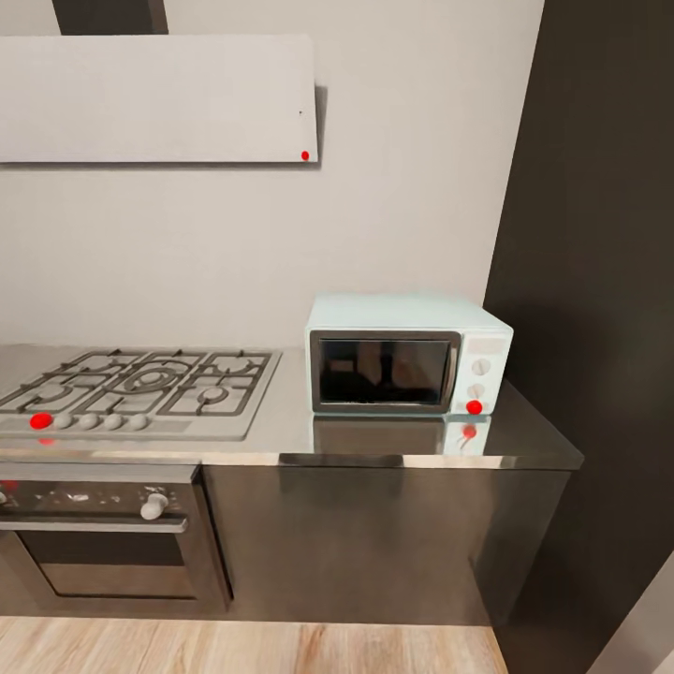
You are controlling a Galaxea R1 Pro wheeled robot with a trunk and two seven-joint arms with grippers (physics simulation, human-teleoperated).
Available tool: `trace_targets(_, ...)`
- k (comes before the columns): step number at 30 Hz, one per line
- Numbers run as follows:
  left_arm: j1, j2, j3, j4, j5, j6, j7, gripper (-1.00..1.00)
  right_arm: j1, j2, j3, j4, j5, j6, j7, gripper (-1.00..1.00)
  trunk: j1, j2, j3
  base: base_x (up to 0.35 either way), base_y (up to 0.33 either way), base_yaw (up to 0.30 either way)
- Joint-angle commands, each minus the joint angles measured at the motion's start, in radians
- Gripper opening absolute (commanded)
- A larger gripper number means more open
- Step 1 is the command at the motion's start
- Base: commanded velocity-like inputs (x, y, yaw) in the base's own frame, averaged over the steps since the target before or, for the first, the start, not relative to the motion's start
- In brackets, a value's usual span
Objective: In the kitchen, take the popcorn bag from the countertop, put it into the microwave, and heat it until the popcorn is cooked so the cooked popcorn ends up inside the bag.
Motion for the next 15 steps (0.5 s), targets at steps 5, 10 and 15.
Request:
trace_targets(5,0.000,-0.002,0.002,-0.002,0.005,-0.003,0.000,1.00,0.000,-0.007,-0.002,-0.047,0.006,0.007,0.008,1.00,0.000,0.000,-0.001,0.000,0.000,0.000)
trace_targets(10,0.000,-0.002,0.001,-0.002,0.004,-0.003,0.000,1.00,0.000,-0.012,-0.003,-0.267,0.005,0.090,0.010,1.00,0.000,0.000,-0.001,0.000,0.000,0.000)
trace_targets(15,0.000,-0.003,0.001,-0.002,0.003,-0.004,0.000,1.00,0.001,-0.014,-0.006,-0.551,0.003,0.196,0.011,1.00,0.000,0.000,-0.001,0.000,0.000,0.000)
